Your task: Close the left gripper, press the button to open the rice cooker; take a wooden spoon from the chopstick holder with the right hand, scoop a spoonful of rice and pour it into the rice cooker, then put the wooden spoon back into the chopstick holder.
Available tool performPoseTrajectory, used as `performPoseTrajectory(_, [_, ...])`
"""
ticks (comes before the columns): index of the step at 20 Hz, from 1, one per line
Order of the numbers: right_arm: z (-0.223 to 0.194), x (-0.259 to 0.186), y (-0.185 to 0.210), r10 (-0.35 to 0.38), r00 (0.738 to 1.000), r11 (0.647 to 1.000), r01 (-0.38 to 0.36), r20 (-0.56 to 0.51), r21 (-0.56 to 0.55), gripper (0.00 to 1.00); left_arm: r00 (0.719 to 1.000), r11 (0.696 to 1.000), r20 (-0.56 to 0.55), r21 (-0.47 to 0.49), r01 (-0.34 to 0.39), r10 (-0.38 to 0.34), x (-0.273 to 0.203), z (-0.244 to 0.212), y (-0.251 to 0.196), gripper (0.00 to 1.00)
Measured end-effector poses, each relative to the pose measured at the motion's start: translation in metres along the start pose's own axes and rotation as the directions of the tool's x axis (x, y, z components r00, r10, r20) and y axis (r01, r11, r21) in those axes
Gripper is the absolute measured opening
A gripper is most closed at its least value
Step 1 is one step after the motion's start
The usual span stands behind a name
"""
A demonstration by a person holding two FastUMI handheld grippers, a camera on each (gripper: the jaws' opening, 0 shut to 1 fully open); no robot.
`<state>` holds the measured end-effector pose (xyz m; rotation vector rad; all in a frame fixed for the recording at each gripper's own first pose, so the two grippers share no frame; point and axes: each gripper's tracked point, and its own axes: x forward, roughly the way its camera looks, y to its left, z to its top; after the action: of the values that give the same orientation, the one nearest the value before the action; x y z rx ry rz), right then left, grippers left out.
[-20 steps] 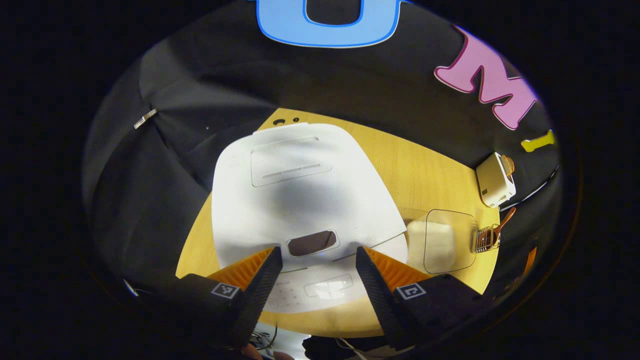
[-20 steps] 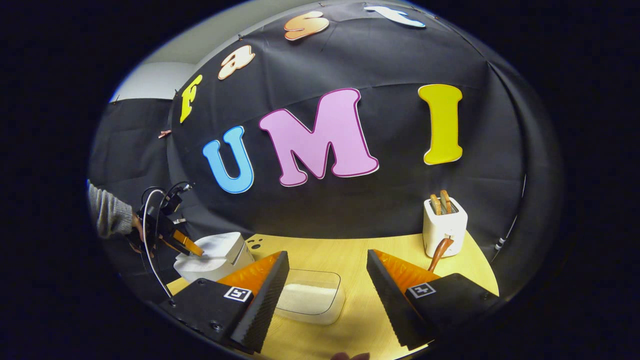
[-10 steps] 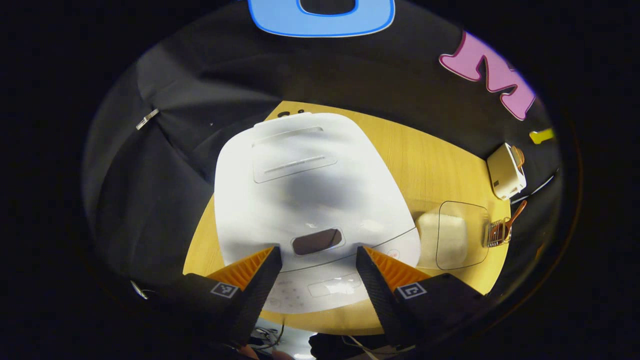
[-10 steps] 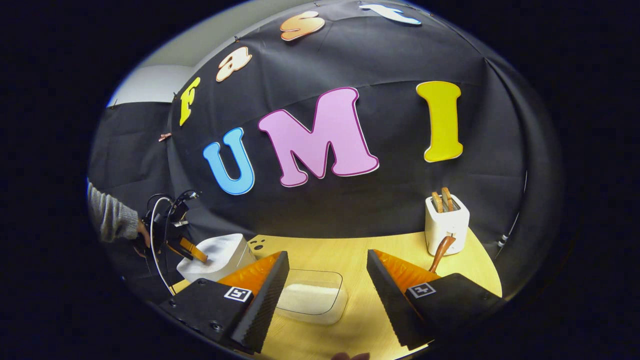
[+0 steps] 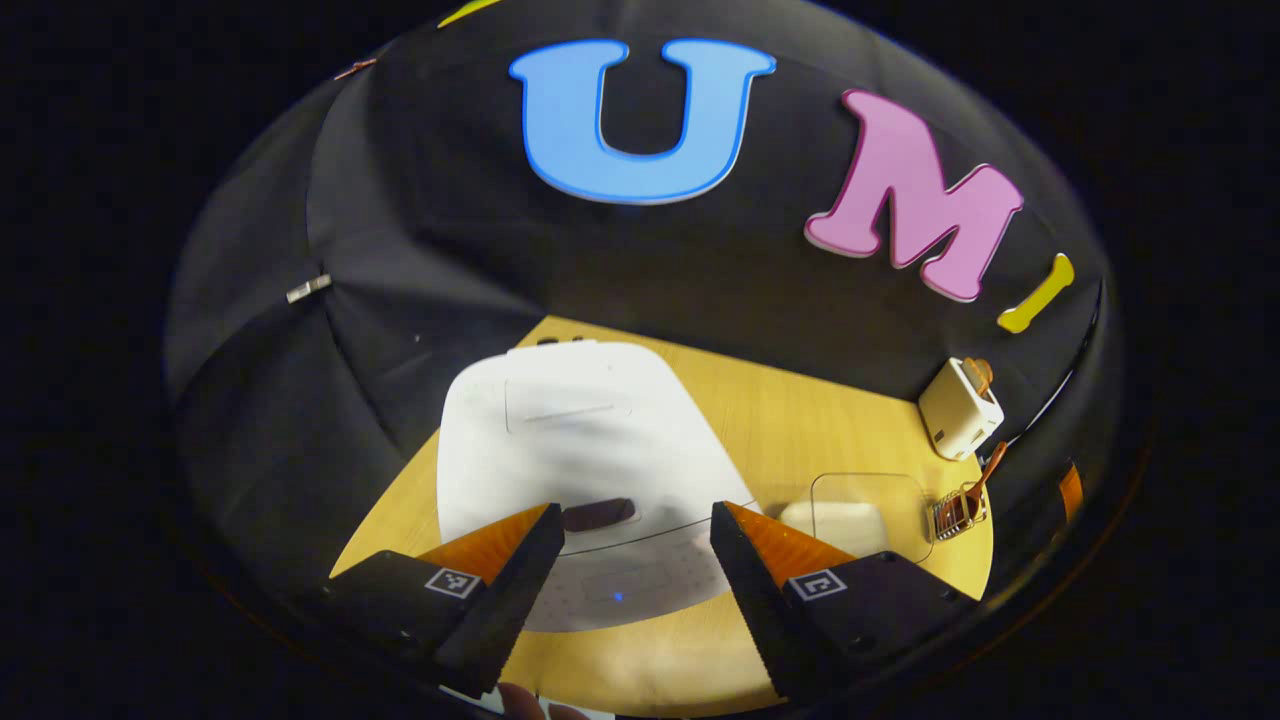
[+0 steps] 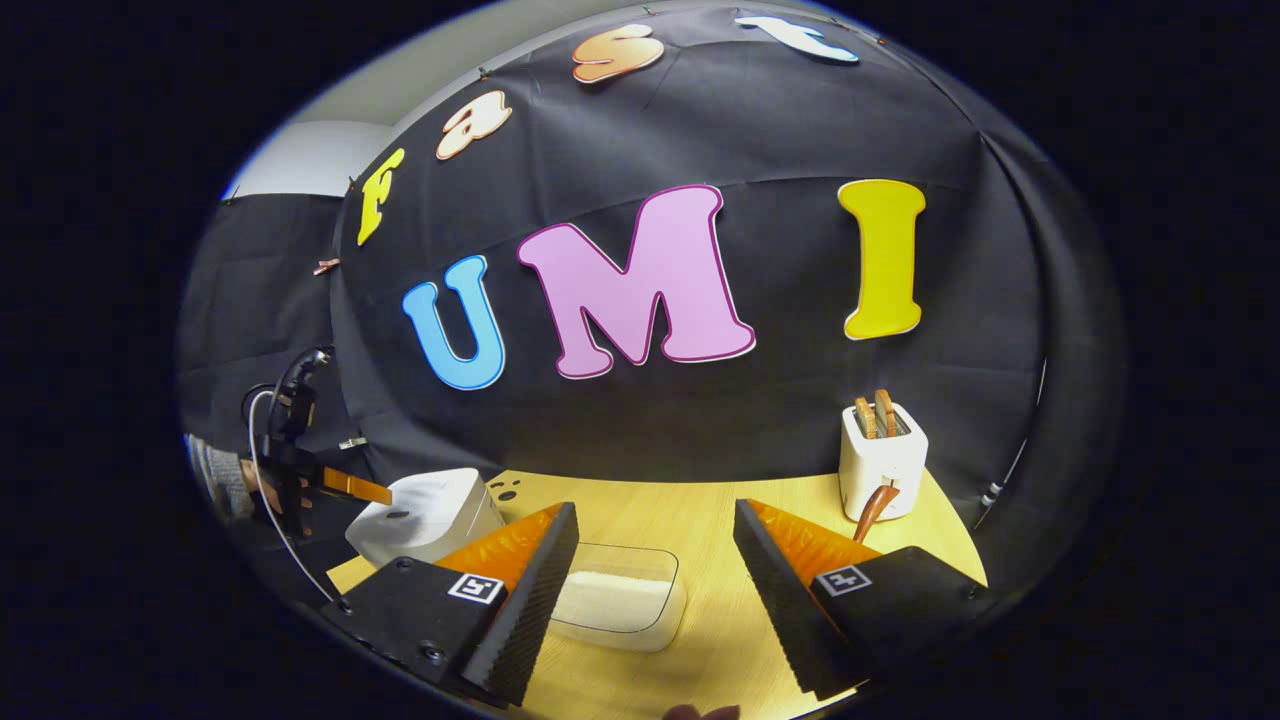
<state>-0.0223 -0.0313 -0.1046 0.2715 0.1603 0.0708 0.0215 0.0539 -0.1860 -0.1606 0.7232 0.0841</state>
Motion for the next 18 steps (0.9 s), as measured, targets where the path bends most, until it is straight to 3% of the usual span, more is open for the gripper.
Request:
performPoseTrajectory(4, [0.012, 0.000, 0.007, -0.014, 1.000, 1.000, 0.014, 0.016, -0.022, 0.96, 0.967, 0.992, 0.219, 0.025, 0.127, -0.129, -0.032, 0.029, -0.038, 0.95])
performPoseTrajectory(10, [0.022, -0.004, 0.012, -0.054, 0.998, 0.998, 0.055, 0.026, -0.043, 0.96, 0.888, 0.982, 0.424, 0.016, 0.188, -0.177, -0.070, 0.059, -0.036, 0.95])
performPoseTrajectory(13, [0.021, -0.009, 0.010, -0.074, 0.997, 0.996, 0.076, 0.027, -0.054, 0.96, 0.862, 0.977, 0.462, 0.053, 0.205, -0.206, -0.082, 0.063, -0.040, 0.95])
performPoseTrajectory(18, [0.026, -0.012, 0.012, -0.112, 0.993, 0.991, 0.114, 0.030, -0.063, 0.96, 0.844, 0.967, 0.474, 0.066, 0.248, -0.249, -0.080, 0.068, -0.054, 0.95])
